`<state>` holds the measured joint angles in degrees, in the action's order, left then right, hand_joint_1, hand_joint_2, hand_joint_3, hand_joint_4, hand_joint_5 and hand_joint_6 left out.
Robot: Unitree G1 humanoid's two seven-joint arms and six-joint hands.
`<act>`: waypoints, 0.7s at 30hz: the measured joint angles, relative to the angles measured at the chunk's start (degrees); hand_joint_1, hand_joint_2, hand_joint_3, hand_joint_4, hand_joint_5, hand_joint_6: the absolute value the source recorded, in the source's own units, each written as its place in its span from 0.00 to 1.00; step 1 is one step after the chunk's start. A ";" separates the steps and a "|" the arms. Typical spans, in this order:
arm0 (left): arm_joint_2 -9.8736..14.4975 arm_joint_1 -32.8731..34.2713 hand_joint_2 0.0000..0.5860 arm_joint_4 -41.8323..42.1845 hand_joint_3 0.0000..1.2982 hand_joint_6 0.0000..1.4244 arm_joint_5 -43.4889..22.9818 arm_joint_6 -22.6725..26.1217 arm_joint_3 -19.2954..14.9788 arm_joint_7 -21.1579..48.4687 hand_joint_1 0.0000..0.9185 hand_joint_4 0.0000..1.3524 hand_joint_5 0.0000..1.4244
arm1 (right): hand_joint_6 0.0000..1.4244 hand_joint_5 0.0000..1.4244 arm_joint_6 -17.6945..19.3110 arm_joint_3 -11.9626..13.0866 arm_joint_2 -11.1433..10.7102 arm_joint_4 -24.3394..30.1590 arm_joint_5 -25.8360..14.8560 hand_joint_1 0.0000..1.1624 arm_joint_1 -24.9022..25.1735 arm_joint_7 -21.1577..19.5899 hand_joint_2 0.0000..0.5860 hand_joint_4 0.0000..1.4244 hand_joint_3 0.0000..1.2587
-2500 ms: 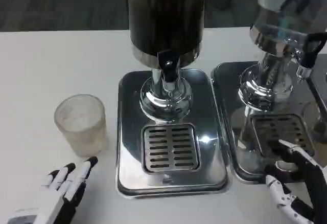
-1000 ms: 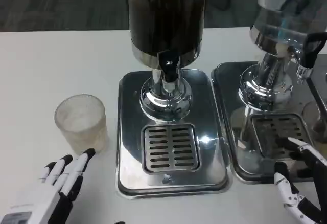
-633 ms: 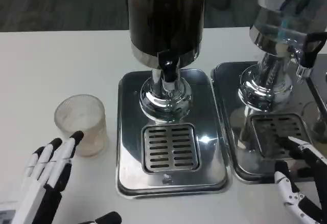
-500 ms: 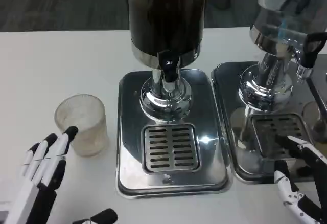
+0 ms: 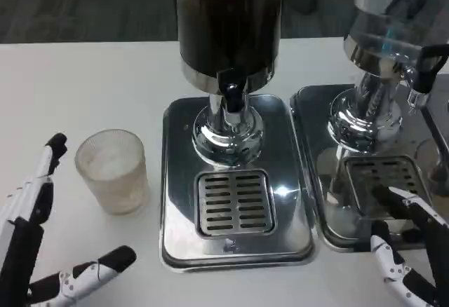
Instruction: Grasp the cup under the faucet to collect the drink, then remove the cup.
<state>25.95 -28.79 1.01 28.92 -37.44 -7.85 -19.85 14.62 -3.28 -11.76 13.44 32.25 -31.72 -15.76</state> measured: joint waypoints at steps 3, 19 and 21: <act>0.00 1.79 0.02 -0.48 0.00 0.15 -2.00 0.04 -0.09 1.98 0.24 0.00 0.11 | 0.33 0.22 0.00 -0.24 0.10 0.00 0.00 0.40 0.00 0.00 0.84 0.22 0.26; 1.23 12.78 0.02 -8.53 0.01 0.20 -11.37 4.65 -1.05 13.98 0.35 0.03 0.15 | 0.34 0.24 -0.34 -3.14 3.12 0.48 2.18 0.40 1.27 -0.22 0.83 0.24 0.27; 1.23 13.80 0.02 -9.24 0.02 0.21 -11.39 4.68 -1.06 14.13 0.35 0.04 0.16 | 0.34 0.24 -0.34 -3.47 3.43 0.48 2.32 0.40 1.32 -0.25 0.83 0.24 0.27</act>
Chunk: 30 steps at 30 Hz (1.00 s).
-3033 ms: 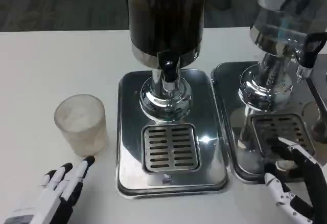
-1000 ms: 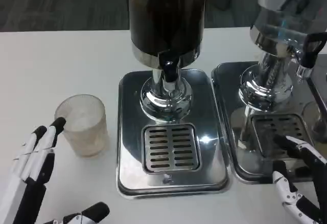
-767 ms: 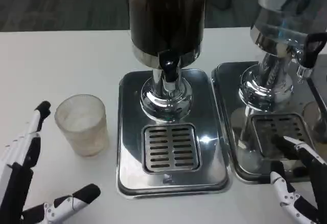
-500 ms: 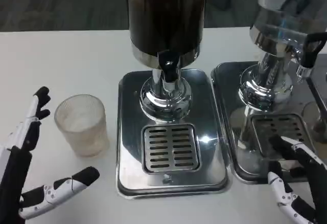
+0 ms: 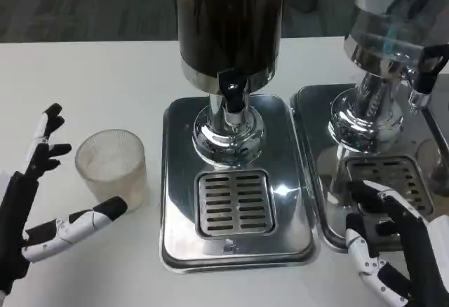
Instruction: Grasp the cup under the faucet to collect the drink, then remove the cup.
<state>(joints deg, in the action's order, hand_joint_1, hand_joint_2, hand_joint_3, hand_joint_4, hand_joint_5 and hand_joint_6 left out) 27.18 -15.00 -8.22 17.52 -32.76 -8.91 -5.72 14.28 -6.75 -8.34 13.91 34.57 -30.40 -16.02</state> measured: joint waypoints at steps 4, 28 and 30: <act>0.00 1.93 0.03 -1.95 0.05 0.23 -0.38 0.17 -0.20 0.30 0.37 0.06 0.18 | 0.34 0.24 0.00 -0.27 0.35 -0.02 0.08 0.41 0.15 -0.14 0.82 0.24 0.29; 0.35 9.69 0.03 -12.90 0.00 0.22 -1.19 2.44 3.34 5.05 0.41 0.02 0.15 | 0.34 0.25 0.02 0.93 -1.16 -0.12 -1.45 0.42 0.19 0.42 0.81 0.26 0.30; 0.48 10.63 0.03 -14.14 0.00 0.22 -1.23 2.40 3.54 5.69 0.41 0.02 0.15 | 0.34 0.25 0.02 0.95 -1.13 -0.09 -1.47 0.42 -0.10 0.41 0.81 0.26 0.30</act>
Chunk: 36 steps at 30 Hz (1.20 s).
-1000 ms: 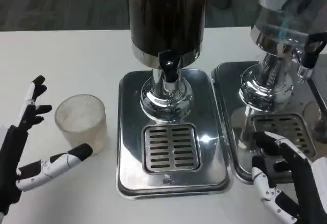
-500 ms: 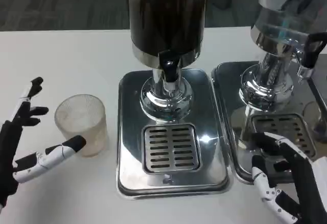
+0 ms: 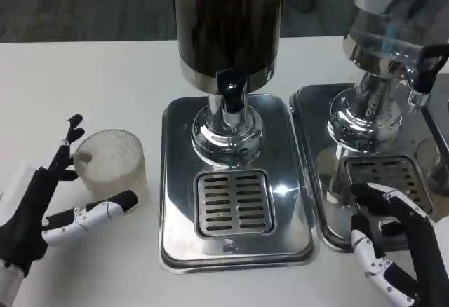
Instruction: Grasp the cup under the faucet to collect the drink, then remove the cup.
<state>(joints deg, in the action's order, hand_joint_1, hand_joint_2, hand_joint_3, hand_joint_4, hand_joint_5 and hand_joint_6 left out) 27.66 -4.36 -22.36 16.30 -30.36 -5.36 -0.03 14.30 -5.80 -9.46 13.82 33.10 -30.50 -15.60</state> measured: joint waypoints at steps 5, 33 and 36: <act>0.57 2.24 0.03 -2.89 0.00 0.22 -0.14 -0.08 0.76 1.40 0.42 0.02 0.15 | 0.34 0.25 0.00 -0.02 0.17 0.12 0.02 0.42 -0.57 0.00 0.81 0.26 0.30; 0.27 8.68 0.05 -11.11 0.06 0.26 -1.93 1.08 3.02 1.60 0.42 0.08 0.20 | 0.35 0.26 0.00 0.26 0.56 1.19 0.12 0.42 -1.77 -0.01 0.80 0.26 0.31; 0.25 9.05 0.06 -11.13 0.06 0.27 -1.02 1.22 3.85 0.64 0.44 0.09 0.21 | 0.35 0.26 0.00 0.26 0.57 1.38 0.12 0.42 -1.89 -0.01 0.80 0.26 0.31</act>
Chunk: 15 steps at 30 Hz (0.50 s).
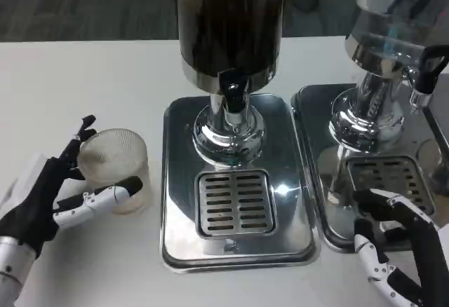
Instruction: Grasp the cup under the faucet to collect the drink, then remove the cup.
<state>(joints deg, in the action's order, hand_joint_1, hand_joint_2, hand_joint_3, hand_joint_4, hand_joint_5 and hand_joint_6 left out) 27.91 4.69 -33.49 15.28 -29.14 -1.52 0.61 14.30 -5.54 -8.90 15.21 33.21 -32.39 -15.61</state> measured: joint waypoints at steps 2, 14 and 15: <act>-0.02 0.42 0.06 0.00 0.06 0.27 1.01 0.21 0.59 -0.57 0.44 0.09 0.21 | 0.35 0.26 0.00 0.00 0.01 0.11 0.00 0.42 -0.06 0.00 0.80 0.26 0.31; -0.53 0.79 0.09 0.07 0.09 0.34 3.07 2.95 2.45 -3.24 0.48 0.14 0.26 | 0.35 0.26 0.00 0.01 0.62 0.49 0.00 0.41 -0.90 -0.01 0.80 0.26 0.32; -0.58 0.84 0.09 0.16 0.10 0.35 3.28 3.22 2.51 -3.61 0.48 0.14 0.27 | 0.35 0.26 0.00 0.01 0.68 0.51 0.00 0.41 -0.97 -0.01 0.80 0.26 0.32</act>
<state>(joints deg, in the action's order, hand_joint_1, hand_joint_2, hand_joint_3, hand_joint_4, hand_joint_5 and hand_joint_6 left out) 27.34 5.53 -33.32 18.56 -25.92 0.99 -3.00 14.30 -5.53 -8.22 15.71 33.22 -33.36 -15.62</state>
